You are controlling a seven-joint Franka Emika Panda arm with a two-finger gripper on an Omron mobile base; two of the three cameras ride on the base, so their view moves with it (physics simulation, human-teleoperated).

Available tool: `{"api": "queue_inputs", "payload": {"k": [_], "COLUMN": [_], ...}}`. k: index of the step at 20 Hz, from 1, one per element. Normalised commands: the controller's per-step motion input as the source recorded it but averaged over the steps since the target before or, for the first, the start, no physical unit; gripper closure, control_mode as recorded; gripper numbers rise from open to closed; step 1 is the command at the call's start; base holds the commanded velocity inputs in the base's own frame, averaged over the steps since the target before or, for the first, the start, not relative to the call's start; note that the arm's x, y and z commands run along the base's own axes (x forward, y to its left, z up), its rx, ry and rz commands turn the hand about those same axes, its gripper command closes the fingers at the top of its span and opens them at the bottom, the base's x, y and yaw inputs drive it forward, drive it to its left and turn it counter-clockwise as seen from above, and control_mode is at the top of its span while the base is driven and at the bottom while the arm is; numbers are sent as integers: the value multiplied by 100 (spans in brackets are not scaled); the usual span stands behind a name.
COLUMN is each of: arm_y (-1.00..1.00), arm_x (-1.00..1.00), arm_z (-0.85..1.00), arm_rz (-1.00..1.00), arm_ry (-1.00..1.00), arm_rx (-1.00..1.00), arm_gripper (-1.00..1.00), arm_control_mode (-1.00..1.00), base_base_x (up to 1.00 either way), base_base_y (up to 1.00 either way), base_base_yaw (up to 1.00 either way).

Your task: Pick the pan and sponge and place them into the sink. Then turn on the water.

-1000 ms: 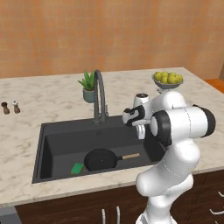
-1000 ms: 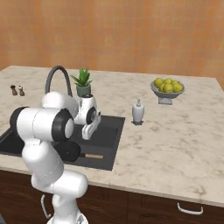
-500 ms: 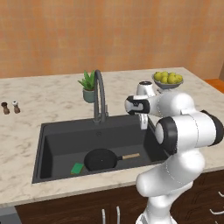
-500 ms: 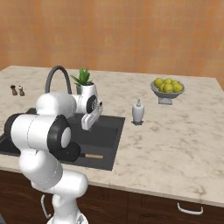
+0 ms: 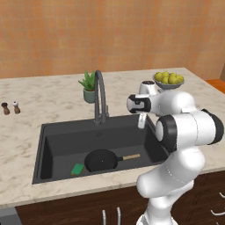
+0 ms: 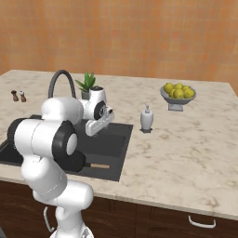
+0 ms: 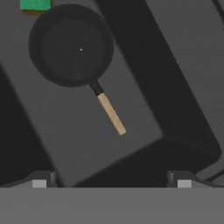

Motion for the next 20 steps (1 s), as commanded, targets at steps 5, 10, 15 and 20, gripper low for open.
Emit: {"api": "queue_inputs", "payload": {"k": [5, 10, 15, 20], "arm_y": [0, 0, -1, 10], "arm_x": [0, 1, 2, 0], "arm_z": [0, 0, 0, 0], "arm_rz": [-92, -86, -30, -4], "arm_ry": [0, 1, 0, -7], "arm_rx": [4, 1, 0, 5], "arm_gripper": [-100, -100, -100, -100], "arm_control_mode": [-100, -100, -100, -100], "base_base_x": [0, 0, 0, 0], "base_base_y": [0, 0, 0, 0], "base_base_yaw": [0, 0, 0, 0]}}
